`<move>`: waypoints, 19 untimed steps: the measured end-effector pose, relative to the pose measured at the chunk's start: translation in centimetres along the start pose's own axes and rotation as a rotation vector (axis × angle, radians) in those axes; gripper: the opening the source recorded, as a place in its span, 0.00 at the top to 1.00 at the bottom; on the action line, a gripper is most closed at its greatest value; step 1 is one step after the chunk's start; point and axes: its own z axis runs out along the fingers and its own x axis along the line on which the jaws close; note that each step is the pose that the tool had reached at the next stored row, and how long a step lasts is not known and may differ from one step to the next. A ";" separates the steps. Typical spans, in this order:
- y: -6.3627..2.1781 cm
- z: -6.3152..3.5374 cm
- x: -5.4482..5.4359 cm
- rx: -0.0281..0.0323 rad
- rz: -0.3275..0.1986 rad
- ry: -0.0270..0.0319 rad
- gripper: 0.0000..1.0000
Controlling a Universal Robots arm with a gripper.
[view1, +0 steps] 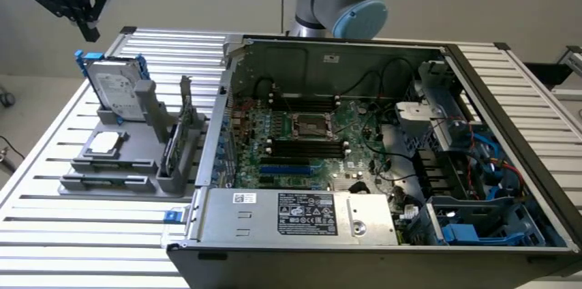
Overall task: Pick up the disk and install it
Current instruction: 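Reach for the disk, then pick up the disk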
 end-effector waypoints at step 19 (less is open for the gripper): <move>-0.01 0.11 0.3 -0.0140 -0.070 0.0046 0.89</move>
